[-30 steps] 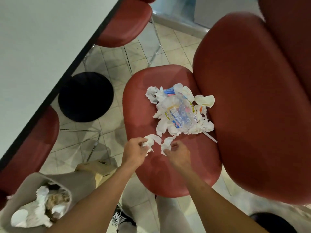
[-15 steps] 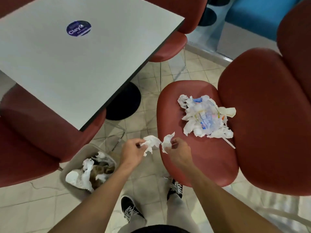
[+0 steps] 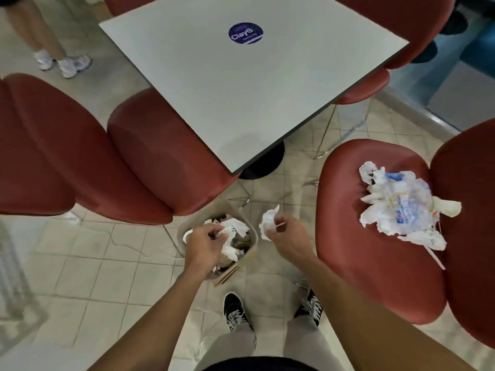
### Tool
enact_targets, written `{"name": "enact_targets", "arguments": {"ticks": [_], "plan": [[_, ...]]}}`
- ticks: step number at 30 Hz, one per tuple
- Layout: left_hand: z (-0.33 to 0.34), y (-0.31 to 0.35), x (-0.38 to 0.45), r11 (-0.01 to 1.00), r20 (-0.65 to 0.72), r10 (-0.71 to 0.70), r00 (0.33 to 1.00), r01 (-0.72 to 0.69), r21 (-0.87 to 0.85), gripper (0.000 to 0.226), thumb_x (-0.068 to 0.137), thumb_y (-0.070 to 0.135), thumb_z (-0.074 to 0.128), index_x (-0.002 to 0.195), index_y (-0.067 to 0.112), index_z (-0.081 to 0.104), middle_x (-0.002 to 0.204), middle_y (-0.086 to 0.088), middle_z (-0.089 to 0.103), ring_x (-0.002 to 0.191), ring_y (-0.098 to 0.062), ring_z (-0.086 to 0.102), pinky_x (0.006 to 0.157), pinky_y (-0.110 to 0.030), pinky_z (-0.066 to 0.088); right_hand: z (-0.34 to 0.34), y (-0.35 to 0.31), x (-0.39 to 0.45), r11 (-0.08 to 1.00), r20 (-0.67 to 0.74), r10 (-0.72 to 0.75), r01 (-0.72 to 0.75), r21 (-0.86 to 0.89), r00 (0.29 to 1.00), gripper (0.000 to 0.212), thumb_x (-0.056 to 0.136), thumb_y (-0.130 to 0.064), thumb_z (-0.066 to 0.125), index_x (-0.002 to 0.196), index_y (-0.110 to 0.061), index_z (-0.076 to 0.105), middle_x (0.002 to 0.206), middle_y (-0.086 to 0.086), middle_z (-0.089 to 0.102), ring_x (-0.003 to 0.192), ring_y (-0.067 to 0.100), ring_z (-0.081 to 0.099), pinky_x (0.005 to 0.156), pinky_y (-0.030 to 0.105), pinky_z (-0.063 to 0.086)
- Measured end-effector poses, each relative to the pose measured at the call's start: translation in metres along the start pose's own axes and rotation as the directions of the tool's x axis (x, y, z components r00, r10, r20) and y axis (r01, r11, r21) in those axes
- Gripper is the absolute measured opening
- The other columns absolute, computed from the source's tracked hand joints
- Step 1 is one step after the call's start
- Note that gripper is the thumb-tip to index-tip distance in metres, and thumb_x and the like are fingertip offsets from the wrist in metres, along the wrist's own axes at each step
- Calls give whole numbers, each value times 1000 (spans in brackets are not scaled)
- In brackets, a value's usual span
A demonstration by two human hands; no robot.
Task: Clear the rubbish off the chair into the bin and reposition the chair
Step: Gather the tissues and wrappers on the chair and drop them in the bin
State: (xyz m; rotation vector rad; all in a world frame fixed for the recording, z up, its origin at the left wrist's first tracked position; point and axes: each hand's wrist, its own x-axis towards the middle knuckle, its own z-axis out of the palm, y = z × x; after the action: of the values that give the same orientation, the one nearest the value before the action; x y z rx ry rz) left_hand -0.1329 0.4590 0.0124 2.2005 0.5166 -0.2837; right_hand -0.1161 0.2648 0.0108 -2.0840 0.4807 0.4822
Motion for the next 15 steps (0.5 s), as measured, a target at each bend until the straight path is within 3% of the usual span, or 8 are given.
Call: {"name": "enact_targets", "arguments": {"ticks": [4, 7, 11, 15], "plan": [[-14, -26, 8, 999, -32, -34, 999, 34, -3, 17, 80, 14, 74, 97, 9, 74, 80, 3, 65, 71, -7, 55, 66, -8, 36, 30, -15, 3, 998, 55, 4, -1, -57, 998, 20, 84, -23, 69, 102, -17, 62, 90, -4, 65, 81, 14, 62, 73, 30, 50], [-18, -42, 14, 995, 12, -78, 997, 78, -56, 22, 77, 17, 77, 99, 14, 73, 87, -4, 67, 73, -14, 58, 73, -19, 41, 47, -25, 6, 998, 85, 1, 4, -59, 996, 26, 84, -20, 68, 109, -15, 62, 89, -5, 63, 80, 13, 59, 71, 25, 45], [-22, -55, 22, 985, 147, -102, 984, 121, -127, 28, 77, 17, 78, 103, 24, 71, 108, 0, 66, 88, -19, 62, 81, -24, 47, 68, -43, 8, 1000, 128, -19, 20, -8, 992, 41, 84, -22, 68, 123, -22, 59, 101, -6, 61, 95, 14, 60, 80, 28, 46], [-26, -56, 26, 982, 149, -140, 979, 157, -109, 28, 77, 21, 77, 103, 28, 70, 115, 1, 63, 99, -20, 61, 81, -23, 45, 76, -46, 12, 1000, 104, -16, 15, 13, 994, 41, 85, -20, 64, 125, -23, 58, 106, -3, 66, 100, 19, 64, 90, 38, 53]]}}
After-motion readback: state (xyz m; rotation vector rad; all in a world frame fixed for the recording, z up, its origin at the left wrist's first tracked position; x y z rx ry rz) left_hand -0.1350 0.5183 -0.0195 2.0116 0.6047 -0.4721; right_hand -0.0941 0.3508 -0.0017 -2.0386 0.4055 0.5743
